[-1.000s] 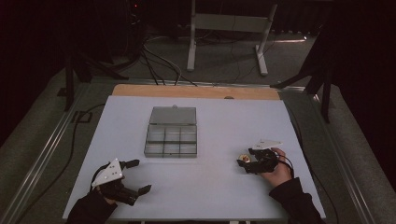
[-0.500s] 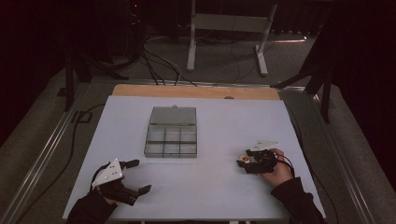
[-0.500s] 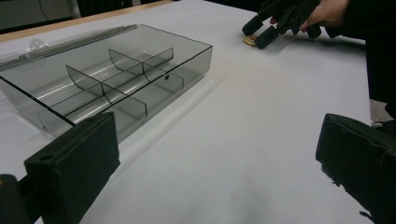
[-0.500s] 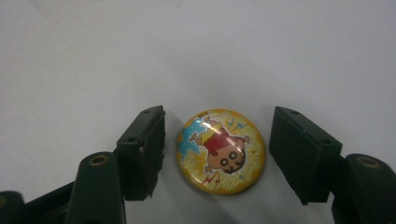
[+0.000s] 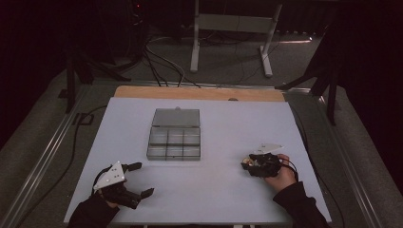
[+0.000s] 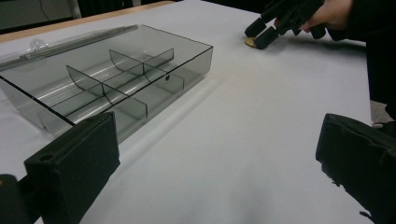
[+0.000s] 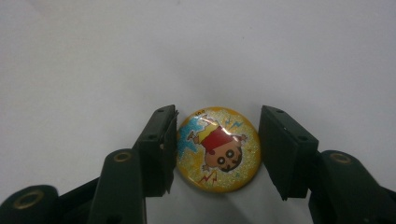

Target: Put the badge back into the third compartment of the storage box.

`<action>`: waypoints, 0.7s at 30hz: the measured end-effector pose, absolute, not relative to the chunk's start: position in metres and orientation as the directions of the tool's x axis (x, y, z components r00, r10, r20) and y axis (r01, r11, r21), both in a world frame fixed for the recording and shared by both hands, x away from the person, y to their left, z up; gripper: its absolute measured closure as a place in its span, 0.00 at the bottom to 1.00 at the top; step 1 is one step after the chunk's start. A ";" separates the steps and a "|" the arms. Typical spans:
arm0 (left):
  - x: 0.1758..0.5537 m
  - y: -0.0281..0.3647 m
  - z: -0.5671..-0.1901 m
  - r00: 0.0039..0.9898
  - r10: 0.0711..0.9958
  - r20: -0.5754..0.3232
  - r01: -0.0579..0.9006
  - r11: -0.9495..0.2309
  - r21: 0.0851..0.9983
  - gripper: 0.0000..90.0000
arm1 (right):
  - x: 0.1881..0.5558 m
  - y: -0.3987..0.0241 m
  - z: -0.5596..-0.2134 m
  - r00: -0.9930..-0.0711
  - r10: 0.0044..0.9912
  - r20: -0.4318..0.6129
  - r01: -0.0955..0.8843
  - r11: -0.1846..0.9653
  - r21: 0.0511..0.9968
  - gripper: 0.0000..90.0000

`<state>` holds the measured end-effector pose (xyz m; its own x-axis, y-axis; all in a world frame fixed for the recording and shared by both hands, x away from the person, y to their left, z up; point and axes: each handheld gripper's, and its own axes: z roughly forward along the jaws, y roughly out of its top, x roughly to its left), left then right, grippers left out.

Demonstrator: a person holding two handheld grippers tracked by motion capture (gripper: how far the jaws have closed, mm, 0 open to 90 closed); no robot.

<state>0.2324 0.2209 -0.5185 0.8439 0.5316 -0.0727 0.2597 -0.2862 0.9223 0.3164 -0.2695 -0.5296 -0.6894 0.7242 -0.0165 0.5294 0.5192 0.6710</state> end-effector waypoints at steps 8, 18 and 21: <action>0.233 0.222 -0.518 0.843 0.532 -0.076 0.260 -0.280 0.924 0.00 | 0.317 -0.268 -0.527 -0.671 0.740 -0.049 0.526 0.521 0.672 0.53; 0.232 0.222 -0.518 0.843 0.533 -0.072 0.259 -0.285 0.923 0.00 | 0.315 -0.269 -0.517 -0.662 0.748 -0.044 0.519 0.500 0.693 0.53; 0.232 0.222 -0.519 0.843 0.534 -0.071 0.260 -0.288 0.922 0.00 | 0.314 -0.266 -0.515 -0.665 0.745 -0.042 0.518 0.501 0.693 0.53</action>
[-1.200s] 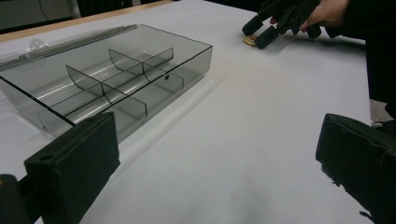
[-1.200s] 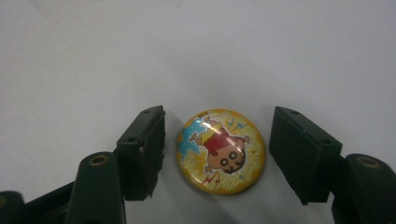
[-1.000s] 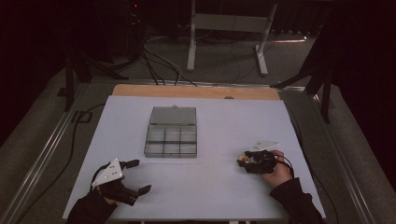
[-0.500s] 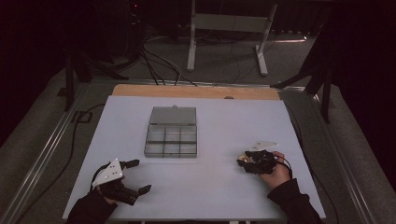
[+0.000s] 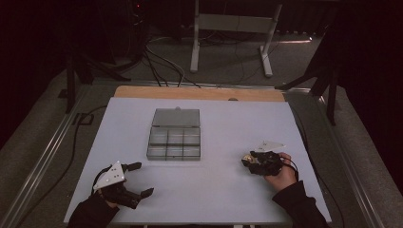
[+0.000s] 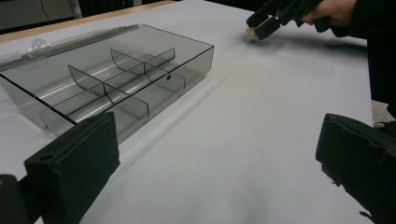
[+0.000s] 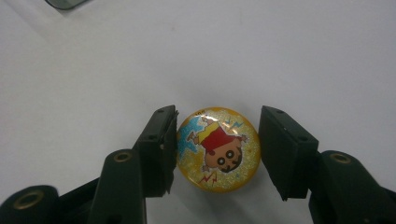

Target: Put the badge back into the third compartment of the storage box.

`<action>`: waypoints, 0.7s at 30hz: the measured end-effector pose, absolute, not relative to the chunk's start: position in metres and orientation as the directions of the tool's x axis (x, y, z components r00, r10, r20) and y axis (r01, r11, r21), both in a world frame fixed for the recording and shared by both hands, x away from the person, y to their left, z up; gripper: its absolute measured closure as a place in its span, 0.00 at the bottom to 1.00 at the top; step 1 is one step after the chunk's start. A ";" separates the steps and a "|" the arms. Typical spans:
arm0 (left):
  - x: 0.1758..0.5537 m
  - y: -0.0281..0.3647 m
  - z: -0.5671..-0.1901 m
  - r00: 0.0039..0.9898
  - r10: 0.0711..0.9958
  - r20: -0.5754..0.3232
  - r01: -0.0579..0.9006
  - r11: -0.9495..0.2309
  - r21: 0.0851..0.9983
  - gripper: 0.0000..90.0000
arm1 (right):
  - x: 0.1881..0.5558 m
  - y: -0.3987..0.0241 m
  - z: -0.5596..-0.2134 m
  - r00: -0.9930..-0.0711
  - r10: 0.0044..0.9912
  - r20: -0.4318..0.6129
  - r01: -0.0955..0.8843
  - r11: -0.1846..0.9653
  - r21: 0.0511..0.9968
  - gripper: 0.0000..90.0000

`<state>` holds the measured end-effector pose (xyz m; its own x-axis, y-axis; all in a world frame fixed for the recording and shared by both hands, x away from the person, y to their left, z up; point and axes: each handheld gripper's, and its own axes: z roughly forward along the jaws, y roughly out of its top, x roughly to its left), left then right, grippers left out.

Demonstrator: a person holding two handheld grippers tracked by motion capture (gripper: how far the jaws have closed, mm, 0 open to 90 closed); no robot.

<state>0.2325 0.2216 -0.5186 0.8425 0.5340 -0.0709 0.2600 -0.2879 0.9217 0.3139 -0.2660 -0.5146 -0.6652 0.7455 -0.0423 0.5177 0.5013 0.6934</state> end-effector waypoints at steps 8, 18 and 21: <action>0.233 0.221 -0.519 0.841 0.536 -0.074 0.263 -0.286 0.921 0.00 | 0.313 -0.262 -0.506 -0.671 0.740 -0.038 0.505 0.494 0.708 0.53; 0.233 0.221 -0.519 0.840 0.537 -0.073 0.266 -0.291 0.919 0.00 | 0.315 -0.254 -0.499 -0.687 0.726 -0.039 0.482 0.495 0.723 0.53; 0.233 0.221 -0.519 0.839 0.539 -0.072 0.266 -0.291 0.919 0.00 | 0.315 -0.252 -0.497 -0.687 0.726 -0.038 0.483 0.494 0.722 0.53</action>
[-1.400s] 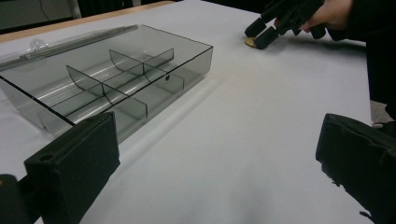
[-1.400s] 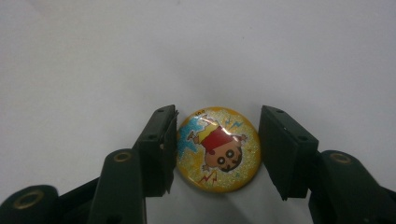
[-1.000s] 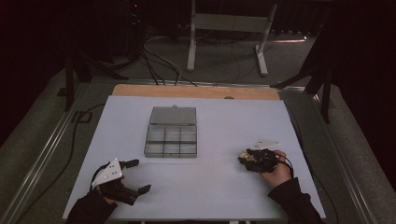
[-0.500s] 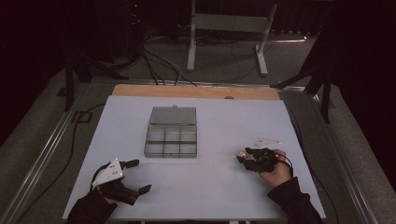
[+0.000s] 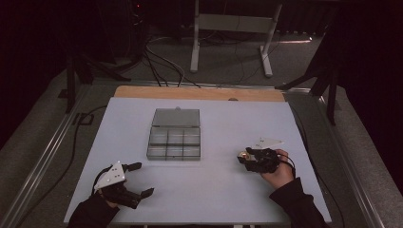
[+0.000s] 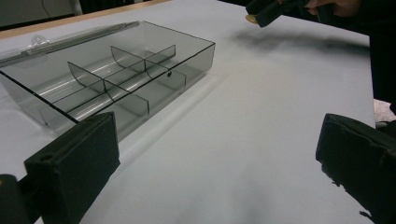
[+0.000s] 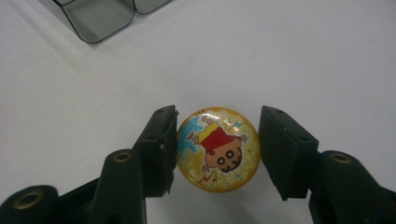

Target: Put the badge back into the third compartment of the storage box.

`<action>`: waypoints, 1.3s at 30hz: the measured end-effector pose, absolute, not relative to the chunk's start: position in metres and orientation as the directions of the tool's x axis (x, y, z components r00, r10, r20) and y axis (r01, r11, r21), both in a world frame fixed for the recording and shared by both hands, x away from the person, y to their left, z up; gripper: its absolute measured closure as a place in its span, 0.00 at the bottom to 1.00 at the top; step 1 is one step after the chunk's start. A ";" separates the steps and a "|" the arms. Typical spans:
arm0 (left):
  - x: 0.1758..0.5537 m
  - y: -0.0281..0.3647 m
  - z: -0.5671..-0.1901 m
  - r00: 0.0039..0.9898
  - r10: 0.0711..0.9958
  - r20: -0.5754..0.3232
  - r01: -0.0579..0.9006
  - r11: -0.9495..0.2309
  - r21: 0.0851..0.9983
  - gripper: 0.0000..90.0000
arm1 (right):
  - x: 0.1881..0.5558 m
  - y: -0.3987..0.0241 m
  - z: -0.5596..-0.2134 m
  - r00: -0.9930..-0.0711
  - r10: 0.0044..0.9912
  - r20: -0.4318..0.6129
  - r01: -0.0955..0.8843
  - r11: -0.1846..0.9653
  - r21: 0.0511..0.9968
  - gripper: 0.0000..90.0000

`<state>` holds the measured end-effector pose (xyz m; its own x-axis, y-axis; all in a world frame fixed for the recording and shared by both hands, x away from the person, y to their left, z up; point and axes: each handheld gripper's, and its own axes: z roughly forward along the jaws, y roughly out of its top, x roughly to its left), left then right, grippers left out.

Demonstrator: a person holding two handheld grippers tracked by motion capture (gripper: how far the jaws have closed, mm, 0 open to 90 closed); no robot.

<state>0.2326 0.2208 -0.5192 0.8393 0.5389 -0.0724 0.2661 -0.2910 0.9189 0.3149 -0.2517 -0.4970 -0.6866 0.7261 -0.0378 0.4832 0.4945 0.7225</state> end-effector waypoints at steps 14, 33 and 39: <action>0.233 0.222 -0.519 0.839 0.539 -0.077 0.268 -0.286 0.920 0.00 | 0.325 -0.231 -0.482 -0.714 0.699 -0.036 0.456 0.504 0.733 0.53; 0.233 0.223 -0.519 0.840 0.536 -0.078 0.268 -0.286 0.920 0.00 | 0.344 -0.196 -0.463 -0.751 0.660 -0.022 0.430 0.513 0.743 0.53; 0.233 0.222 -0.519 0.842 0.534 -0.078 0.266 -0.286 0.921 0.00 | 0.350 -0.186 -0.458 -0.761 0.649 -0.016 0.422 0.513 0.747 0.53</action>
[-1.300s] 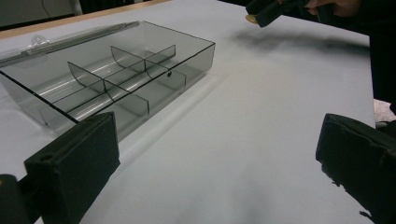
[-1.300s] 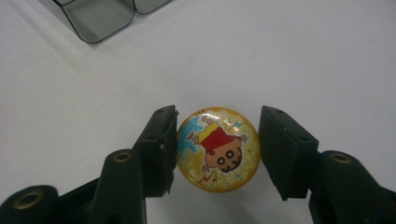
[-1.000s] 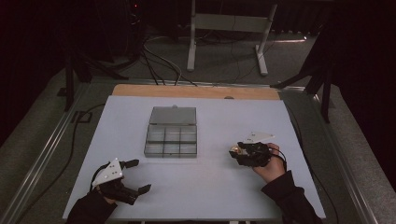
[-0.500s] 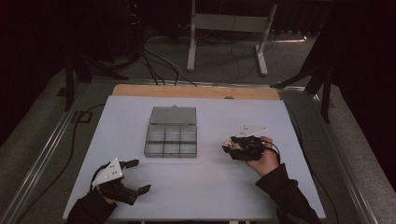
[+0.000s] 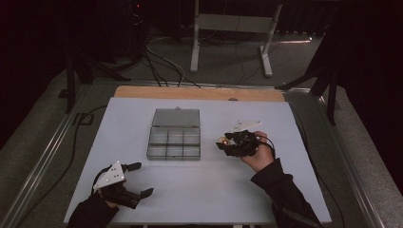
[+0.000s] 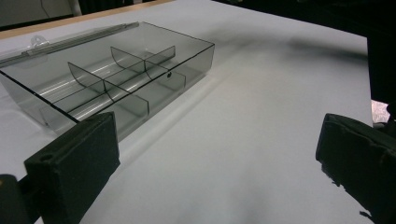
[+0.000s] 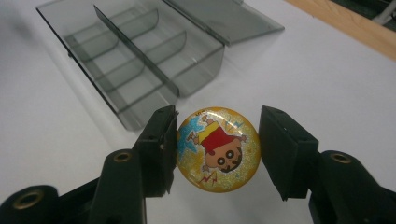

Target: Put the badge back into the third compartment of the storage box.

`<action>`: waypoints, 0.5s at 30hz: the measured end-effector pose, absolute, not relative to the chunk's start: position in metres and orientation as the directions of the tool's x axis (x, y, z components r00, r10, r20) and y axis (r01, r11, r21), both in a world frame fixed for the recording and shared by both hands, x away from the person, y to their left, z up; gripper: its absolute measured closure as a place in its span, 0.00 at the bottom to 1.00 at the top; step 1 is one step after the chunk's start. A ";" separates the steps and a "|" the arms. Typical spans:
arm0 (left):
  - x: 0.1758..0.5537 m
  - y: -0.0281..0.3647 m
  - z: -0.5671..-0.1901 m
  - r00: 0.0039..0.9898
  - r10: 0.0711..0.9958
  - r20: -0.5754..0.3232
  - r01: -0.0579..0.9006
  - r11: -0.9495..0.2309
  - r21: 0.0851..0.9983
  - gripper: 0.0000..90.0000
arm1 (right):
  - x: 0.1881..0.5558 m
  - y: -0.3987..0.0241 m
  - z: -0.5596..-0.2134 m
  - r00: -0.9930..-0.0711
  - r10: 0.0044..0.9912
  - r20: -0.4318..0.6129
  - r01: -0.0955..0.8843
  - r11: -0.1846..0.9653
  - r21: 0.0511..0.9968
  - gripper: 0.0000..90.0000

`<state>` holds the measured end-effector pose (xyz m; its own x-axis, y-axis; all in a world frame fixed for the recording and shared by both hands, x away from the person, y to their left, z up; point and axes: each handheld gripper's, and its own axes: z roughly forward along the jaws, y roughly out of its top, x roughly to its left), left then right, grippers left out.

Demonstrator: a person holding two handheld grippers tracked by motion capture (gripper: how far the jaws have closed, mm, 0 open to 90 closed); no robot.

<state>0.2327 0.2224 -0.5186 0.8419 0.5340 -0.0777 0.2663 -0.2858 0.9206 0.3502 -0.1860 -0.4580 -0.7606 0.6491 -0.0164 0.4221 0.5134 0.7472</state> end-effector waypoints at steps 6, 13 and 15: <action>0.233 0.223 -0.518 0.842 0.533 -0.081 0.267 -0.282 0.922 0.00 | 0.357 -0.171 -0.450 -0.774 0.632 -0.021 0.406 0.521 0.751 0.53; 0.232 0.222 -0.518 0.843 0.532 -0.081 0.266 -0.281 0.922 0.00 | 0.363 -0.158 -0.445 -0.785 0.619 -0.018 0.394 0.523 0.756 0.53; 0.232 0.223 -0.518 0.843 0.532 -0.079 0.266 -0.284 0.921 0.00 | 0.364 -0.154 -0.444 -0.789 0.614 -0.016 0.393 0.524 0.756 0.53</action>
